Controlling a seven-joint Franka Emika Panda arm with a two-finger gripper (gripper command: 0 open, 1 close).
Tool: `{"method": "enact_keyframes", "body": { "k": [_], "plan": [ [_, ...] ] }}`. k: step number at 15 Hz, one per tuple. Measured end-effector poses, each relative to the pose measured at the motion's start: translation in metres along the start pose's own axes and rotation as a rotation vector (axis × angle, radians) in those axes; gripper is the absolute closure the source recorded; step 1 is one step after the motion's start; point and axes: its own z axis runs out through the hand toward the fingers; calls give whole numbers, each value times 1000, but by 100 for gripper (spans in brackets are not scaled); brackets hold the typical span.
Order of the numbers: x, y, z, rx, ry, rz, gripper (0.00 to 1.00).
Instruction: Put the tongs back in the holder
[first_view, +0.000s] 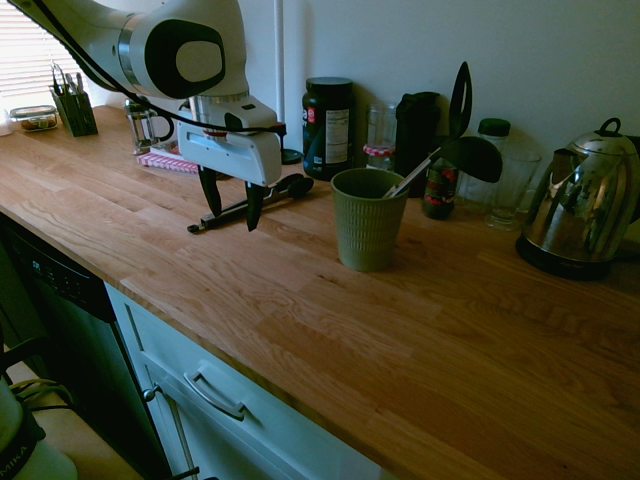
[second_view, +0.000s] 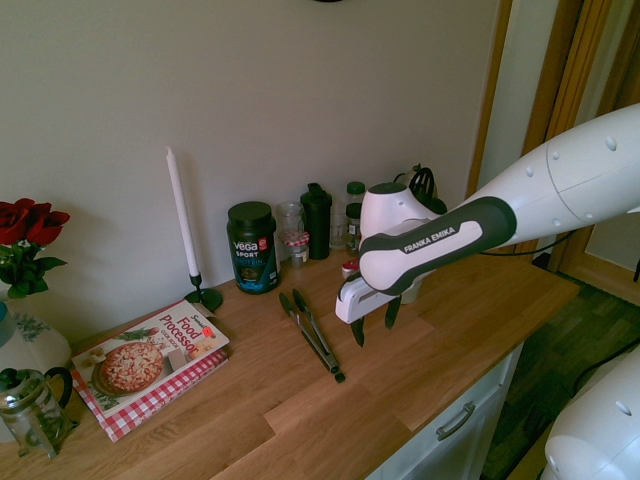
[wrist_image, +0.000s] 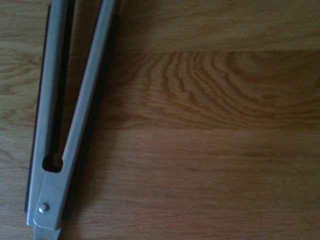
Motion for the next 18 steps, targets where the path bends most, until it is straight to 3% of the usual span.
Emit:
{"method": "enact_keyframes", "body": {
  "k": [4,9,13,16,17,18],
  "plan": [
    [5,-7,-7,1,3,9,0],
    [17,-103,-68,13,66,13,0],
    [17,-168,-33,-6,30,-30,0],
    [28,-183,-9,-9,16,-31,0],
    [32,-185,-2,-1,19,-32,100],
    [36,-186,3,7,23,-33,100]
  ]
}}
